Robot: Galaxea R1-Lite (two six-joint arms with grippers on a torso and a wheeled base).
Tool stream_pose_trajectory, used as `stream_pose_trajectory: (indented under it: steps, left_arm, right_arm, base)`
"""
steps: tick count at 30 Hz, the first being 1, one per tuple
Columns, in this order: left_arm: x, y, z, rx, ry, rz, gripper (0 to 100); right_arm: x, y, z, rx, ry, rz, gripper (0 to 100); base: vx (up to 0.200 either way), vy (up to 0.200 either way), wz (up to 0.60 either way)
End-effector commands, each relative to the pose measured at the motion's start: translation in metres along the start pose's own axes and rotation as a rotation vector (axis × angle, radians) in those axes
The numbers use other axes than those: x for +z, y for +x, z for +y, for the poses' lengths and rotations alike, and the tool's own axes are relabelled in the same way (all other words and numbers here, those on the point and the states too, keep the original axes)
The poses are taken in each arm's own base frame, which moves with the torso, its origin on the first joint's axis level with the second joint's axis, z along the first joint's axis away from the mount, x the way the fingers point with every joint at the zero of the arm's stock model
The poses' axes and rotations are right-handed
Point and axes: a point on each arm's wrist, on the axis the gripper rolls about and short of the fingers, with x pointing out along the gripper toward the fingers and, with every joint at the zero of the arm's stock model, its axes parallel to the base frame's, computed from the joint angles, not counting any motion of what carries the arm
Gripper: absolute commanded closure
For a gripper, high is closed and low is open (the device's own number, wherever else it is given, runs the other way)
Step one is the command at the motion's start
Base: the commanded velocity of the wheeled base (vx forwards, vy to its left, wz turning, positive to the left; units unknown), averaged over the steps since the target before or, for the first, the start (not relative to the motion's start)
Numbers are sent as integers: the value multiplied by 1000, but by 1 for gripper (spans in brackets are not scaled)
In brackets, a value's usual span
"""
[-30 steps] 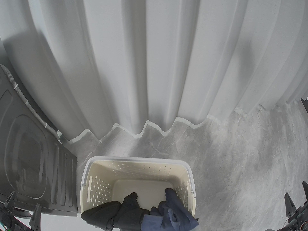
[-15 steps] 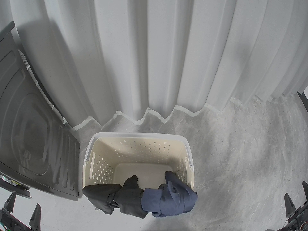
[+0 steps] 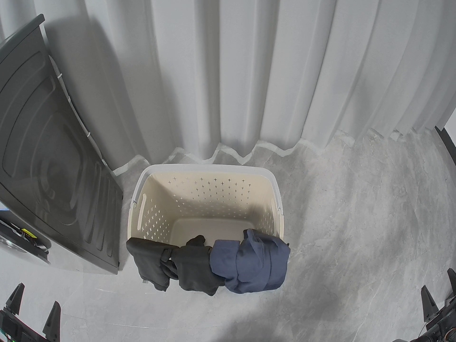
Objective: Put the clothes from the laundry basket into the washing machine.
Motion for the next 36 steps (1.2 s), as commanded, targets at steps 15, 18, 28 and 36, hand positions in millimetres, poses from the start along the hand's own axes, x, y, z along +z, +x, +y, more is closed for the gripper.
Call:
stream_pose_trajectory:
  steps: [15,18,28,36]
  left_arm:
    - [-5,0,0,-2,1,2,0]
    - [-5,0,0,-3,1,4,0]
    - [-5,0,0,-11,-8,3,0]
    - [-5,0,0,-11,-8,3,0]
  right_arm:
    - [-5,0,0,-1,2,1,0]
    - [-5,0,0,-1,2,1,0]
    - [-5,0,0,-2,1,1,0]
    - [-5,0,0,-2,1,1,0]
  base:
    - [-173,0,0]
    - [0,0,0]
    - [0,180,0]
    - [0,200,0]
